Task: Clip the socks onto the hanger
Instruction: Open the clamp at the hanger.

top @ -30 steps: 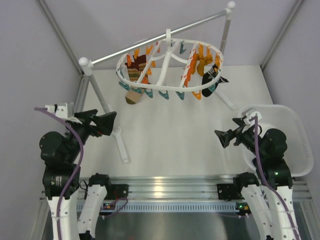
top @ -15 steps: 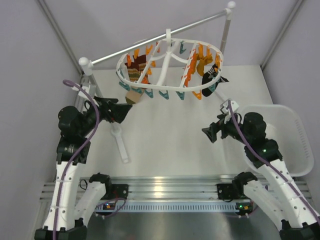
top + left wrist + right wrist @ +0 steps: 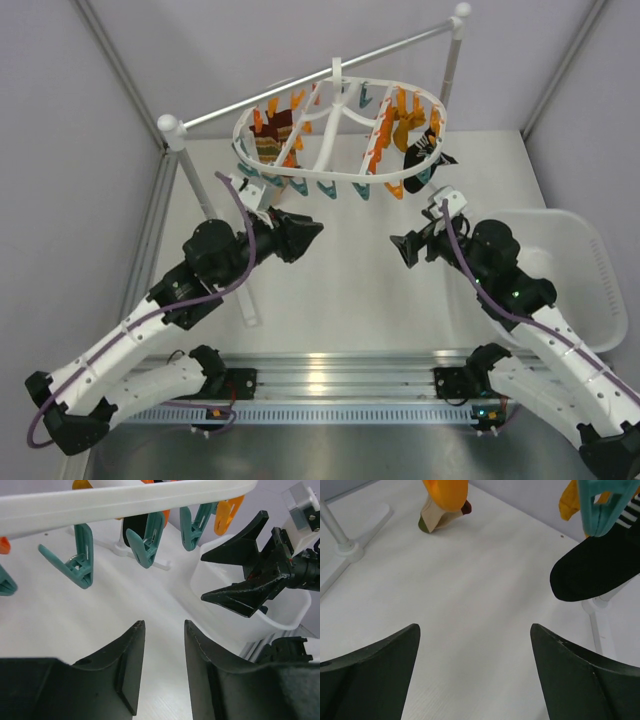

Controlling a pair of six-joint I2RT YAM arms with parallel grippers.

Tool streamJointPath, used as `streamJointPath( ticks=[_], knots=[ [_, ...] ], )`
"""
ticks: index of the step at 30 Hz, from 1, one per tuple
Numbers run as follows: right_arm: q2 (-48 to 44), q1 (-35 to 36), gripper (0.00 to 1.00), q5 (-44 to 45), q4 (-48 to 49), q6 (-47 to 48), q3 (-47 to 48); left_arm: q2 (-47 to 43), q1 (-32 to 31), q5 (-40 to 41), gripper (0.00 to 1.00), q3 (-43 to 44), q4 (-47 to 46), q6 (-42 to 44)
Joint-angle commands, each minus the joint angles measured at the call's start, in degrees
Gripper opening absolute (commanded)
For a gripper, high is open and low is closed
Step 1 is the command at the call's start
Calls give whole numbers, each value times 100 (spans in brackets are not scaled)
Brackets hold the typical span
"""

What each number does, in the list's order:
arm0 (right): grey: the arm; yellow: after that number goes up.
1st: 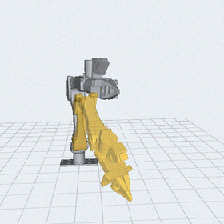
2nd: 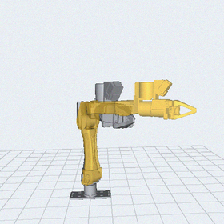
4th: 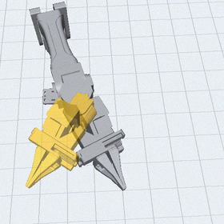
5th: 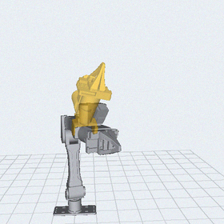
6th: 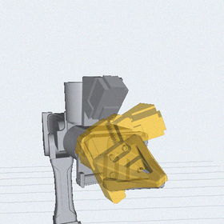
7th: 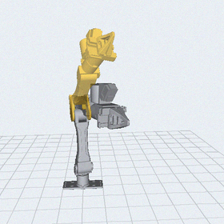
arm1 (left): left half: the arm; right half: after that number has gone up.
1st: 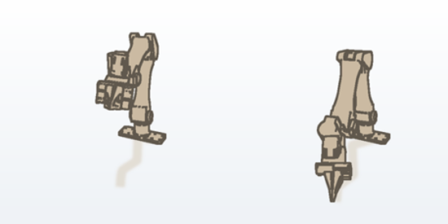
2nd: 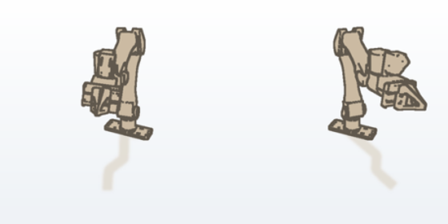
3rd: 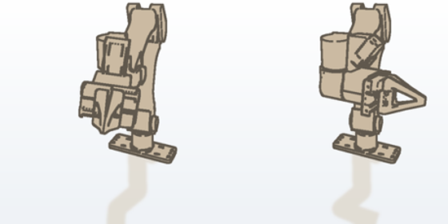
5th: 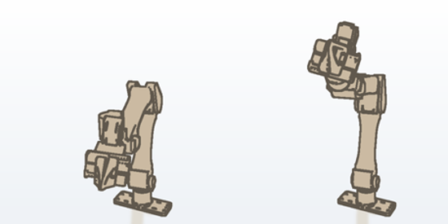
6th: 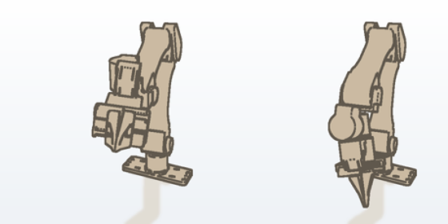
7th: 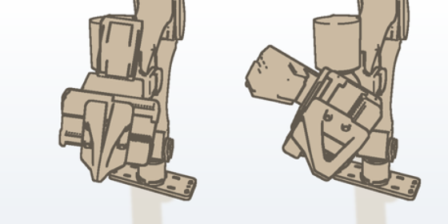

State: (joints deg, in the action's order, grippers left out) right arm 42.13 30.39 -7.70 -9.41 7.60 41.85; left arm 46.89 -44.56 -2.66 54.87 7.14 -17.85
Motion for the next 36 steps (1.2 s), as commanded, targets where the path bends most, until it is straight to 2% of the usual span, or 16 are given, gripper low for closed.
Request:
streamJointPath(
  ticks=[1,4,10,15,23,36],
  knots=[
    [41,151,90,243,624,-188,324,232,-387,1152,39,331,-520,-394],
    [-3,256,88,313,765,-319,289,496,-510,1469,33,585,-555,-561],
    [23,687,81,629,1309,-399,123,847,-633,1821,33,1104,-538,-676],
    [208,1126,80,928,1696,-320,140,1137,-660,1883,34,1517,-336,-676],
    [401,1504,79,1060,1907,-320,324,1349,-660,1944,34,1676,-230,-641],
    [586,1707,78,1113,2189,-311,456,1568,-660,2278,35,1790,-54,-624]
  ],
)
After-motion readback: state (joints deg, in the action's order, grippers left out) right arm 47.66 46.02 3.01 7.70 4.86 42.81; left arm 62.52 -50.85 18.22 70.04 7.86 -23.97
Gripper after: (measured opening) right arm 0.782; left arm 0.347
